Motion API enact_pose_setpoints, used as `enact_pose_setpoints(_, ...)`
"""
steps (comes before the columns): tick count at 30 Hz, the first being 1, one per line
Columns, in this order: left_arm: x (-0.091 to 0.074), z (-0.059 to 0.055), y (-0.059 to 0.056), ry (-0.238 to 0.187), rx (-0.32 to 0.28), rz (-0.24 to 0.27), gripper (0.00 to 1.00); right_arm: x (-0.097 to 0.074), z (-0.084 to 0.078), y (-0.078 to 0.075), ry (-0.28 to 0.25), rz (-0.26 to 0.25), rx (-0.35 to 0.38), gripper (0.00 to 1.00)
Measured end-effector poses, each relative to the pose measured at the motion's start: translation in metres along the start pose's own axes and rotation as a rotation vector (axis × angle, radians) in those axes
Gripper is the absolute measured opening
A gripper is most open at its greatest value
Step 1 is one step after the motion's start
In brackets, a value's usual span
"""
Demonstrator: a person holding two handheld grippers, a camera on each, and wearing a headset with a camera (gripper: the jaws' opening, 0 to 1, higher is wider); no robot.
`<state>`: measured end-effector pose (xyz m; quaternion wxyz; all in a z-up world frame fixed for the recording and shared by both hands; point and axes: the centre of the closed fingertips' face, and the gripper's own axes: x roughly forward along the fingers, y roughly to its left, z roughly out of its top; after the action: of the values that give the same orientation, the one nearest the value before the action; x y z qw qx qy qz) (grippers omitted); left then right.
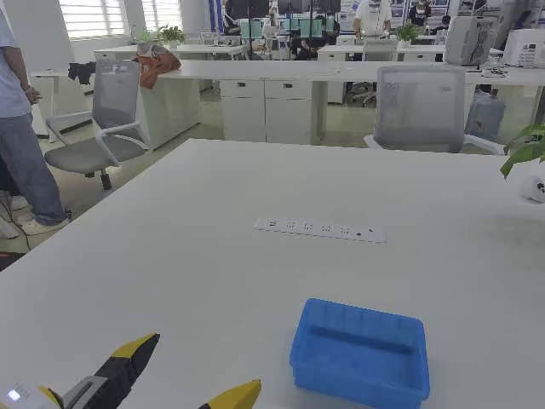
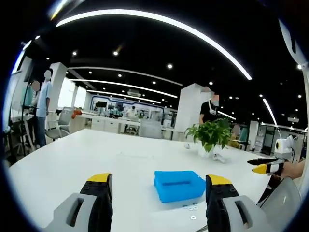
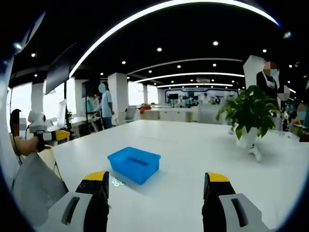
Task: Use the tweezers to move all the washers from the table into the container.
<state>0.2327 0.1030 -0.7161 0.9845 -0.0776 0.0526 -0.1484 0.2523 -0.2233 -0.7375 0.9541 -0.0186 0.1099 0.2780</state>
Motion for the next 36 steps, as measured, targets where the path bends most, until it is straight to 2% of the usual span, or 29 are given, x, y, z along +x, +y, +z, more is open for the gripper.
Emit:
enact_pose_setpoints(4, -0.0001, 0.0022, -0.0007, -0.011, -0.008, -0.003, 0.79, 0.0, 0.0002, -0.0004, -0.001, -0.001, 0.0, 0.79)
enact_pose_setpoints(11, 0.0001, 0.0005, -0.0004, -0.001, 0.0, 0.0, 0.79, -0.0006, 0.001, -0.0032, -0.005, -0.005, 0.003, 0.79)
enact_pose_setpoints(31, -0.0006, 0.0015, -0.0003, -0.006, -0.003, 0.001, 0.78, -0.0001, 0.0025, 0.0038, 0.0, -0.004, -0.01, 0.79)
enact_pose_setpoints(36, -0.0005, 0.0014, -0.0008, -0.005, -0.005, -0.001, 0.78, -0.0003, 0.0015, 0.0006, 0.001, -0.005, -0.007, 0.79)
